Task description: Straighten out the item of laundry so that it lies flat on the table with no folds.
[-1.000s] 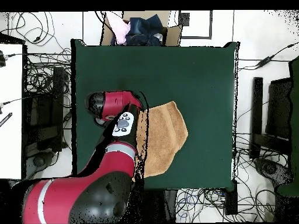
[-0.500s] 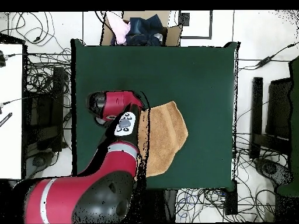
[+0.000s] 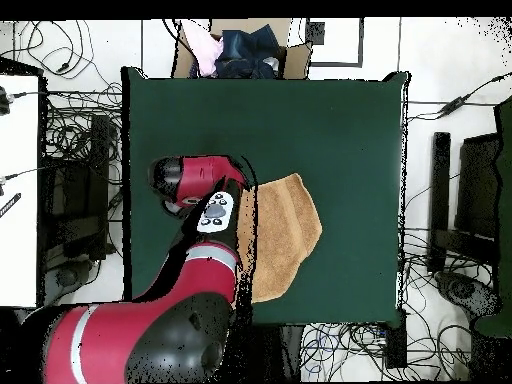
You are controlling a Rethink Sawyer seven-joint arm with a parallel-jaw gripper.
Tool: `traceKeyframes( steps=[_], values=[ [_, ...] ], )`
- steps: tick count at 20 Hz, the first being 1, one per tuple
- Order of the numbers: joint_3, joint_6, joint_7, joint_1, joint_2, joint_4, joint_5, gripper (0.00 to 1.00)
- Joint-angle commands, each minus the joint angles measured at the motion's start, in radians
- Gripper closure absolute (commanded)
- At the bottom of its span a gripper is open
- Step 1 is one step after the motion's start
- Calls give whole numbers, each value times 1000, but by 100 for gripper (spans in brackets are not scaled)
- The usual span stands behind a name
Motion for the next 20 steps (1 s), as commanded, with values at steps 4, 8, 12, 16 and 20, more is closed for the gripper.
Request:
traceKeyframes(
  steps=[4,8,12,16,20],
  values=[
    [59,-294,196,25,255,-97,4,100],
    [34,-239,224,39,278,-147,10,100],
    [-34,-123,312,77,343,-262,7,100],
    [-104,-62,404,115,428,-371,5,100],
    [-198,44,511,152,519,-494,-5,100]
  ],
)
